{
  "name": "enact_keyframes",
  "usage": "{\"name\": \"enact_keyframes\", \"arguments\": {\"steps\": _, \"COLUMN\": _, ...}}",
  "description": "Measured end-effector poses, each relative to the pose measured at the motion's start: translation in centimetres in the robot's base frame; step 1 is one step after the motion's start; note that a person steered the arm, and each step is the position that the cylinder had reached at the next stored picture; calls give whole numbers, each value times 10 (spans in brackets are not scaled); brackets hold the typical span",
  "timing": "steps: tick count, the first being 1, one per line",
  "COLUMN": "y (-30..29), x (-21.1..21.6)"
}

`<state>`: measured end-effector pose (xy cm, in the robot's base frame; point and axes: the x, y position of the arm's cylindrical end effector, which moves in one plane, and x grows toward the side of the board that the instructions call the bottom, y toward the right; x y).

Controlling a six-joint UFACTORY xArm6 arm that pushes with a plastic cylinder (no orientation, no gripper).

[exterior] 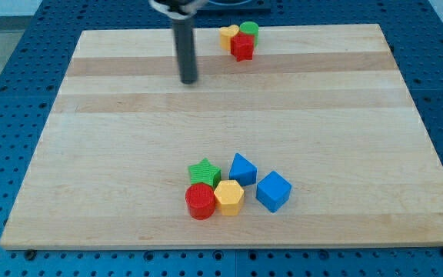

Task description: Separate the green circle from the heart and the red star

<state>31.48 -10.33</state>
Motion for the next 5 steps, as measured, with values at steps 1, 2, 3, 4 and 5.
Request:
{"name": "enact_keyframes", "arguments": {"steps": 1, "y": -35, "x": -59}}
{"name": "enact_keyframes", "arguments": {"steps": 2, "y": -25, "x": -121}}
{"name": "enact_keyframes", "arguments": {"steps": 3, "y": -5, "x": -122}}
{"name": "enact_keyframes", "arguments": {"steps": 4, "y": 55, "x": -122}}
{"name": "enact_keyframes", "arguments": {"steps": 5, "y": 108, "x": -121}}
